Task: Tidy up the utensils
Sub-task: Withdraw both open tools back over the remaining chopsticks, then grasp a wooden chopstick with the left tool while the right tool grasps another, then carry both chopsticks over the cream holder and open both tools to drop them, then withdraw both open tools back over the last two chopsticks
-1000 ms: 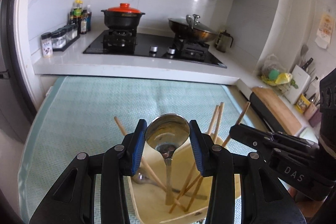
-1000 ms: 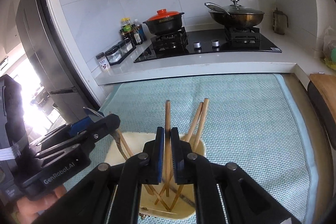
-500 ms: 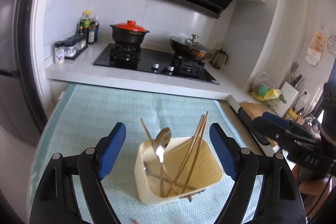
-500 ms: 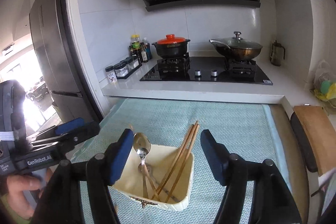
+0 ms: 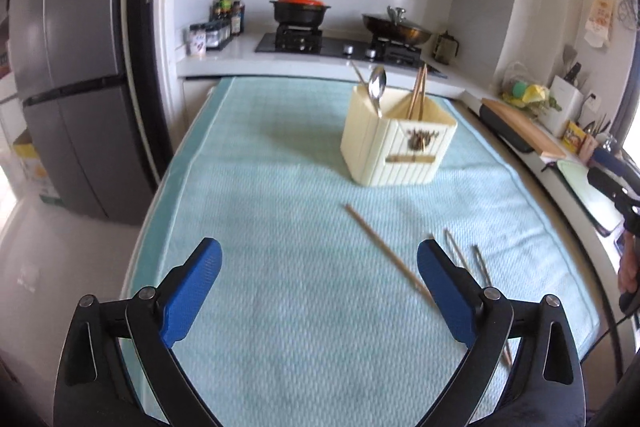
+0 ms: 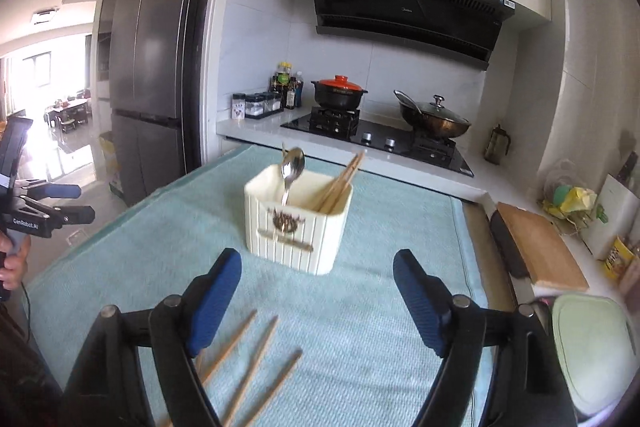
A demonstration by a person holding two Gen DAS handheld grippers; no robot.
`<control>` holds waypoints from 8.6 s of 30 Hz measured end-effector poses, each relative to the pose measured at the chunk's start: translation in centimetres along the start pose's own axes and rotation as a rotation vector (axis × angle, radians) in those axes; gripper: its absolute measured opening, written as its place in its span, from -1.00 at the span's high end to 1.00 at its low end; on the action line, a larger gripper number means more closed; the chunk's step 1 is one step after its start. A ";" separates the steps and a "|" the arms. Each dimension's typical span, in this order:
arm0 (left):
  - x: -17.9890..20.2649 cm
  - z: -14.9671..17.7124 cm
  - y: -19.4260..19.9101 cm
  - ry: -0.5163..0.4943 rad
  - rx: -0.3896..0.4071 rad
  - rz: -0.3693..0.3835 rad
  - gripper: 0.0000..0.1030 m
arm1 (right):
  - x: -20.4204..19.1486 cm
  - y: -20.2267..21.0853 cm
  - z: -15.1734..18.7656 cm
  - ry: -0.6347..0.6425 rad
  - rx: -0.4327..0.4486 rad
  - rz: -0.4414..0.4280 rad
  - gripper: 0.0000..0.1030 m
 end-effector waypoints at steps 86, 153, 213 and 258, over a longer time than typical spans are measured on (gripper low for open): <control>3.3 2.7 -21.0 -0.102 -0.392 0.019 -0.89 | -2.9 -12.7 18.3 -0.093 -0.638 -0.002 -0.48; 9.6 -13.5 1.0 -0.140 0.185 0.275 0.94 | 3.7 0.9 -5.5 -0.310 0.011 -0.104 0.88; 5.6 -19.8 -9.1 -0.083 0.088 0.108 -0.58 | 1.6 -15.9 -14.6 -0.166 -0.085 -0.105 -0.03; 10.7 6.9 -14.1 0.047 -0.231 0.132 -0.68 | -7.4 -10.6 14.4 -0.161 -0.439 -0.226 0.31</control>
Point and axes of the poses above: each gripper's, at about its wrist camera, not at the fingertips, and y roughly against the way its jaws point, x to its right, z to its underside, the point moved 10 cm from there along -y, roughly the way its jaws point, and after that the axes turned 11 degrees about z, right-handed, at the moved point
